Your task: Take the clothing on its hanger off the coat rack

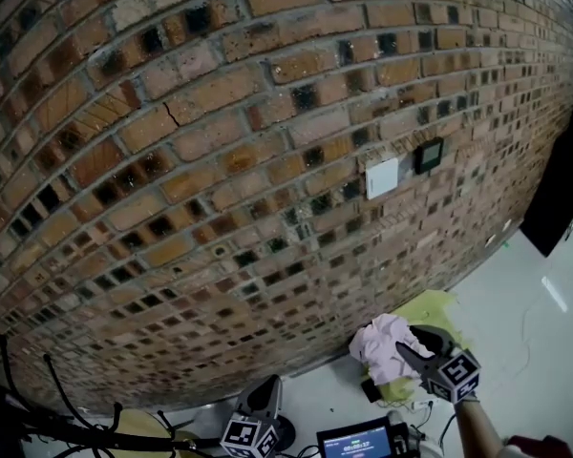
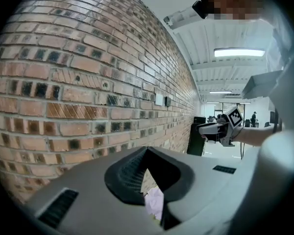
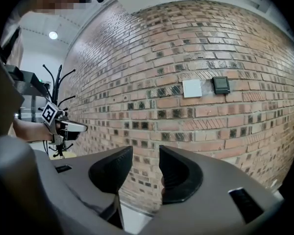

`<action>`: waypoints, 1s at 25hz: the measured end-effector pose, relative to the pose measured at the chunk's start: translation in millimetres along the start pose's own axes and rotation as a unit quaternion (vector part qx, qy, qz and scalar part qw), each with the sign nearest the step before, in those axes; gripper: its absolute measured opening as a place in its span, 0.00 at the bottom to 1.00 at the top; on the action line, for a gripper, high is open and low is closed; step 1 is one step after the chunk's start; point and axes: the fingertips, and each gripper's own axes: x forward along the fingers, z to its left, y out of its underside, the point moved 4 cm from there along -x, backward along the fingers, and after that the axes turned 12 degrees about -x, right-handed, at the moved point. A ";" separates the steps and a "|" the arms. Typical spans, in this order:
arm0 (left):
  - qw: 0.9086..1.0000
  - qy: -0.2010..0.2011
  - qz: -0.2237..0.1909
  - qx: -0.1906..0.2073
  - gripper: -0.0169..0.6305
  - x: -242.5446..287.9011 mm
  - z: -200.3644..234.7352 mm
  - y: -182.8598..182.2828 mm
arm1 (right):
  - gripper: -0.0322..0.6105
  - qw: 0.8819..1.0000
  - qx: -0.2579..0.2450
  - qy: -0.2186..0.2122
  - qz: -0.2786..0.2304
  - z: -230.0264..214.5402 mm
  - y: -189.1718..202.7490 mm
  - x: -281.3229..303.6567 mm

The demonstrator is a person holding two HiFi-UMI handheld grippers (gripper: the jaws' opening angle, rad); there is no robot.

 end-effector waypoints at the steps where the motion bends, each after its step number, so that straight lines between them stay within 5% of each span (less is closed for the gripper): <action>1: 1.000 0.002 -0.001 0.004 0.03 5.2 -6.1 -1.7 | 0.30 1.000 0.000 0.000 0.000 -3.8 1.9 -3.7; 12: 1.000 0.001 -0.012 0.028 0.04 34.5 -71.1 -6.0 | 0.30 1.000 0.030 -0.003 0.004 -40.8 36.1 -52.2; 25: 1.000 -0.009 -0.008 -0.008 0.04 76.2 -156.8 18.6 | 0.30 0.997 0.064 -0.013 0.045 -93.7 92.9 -140.1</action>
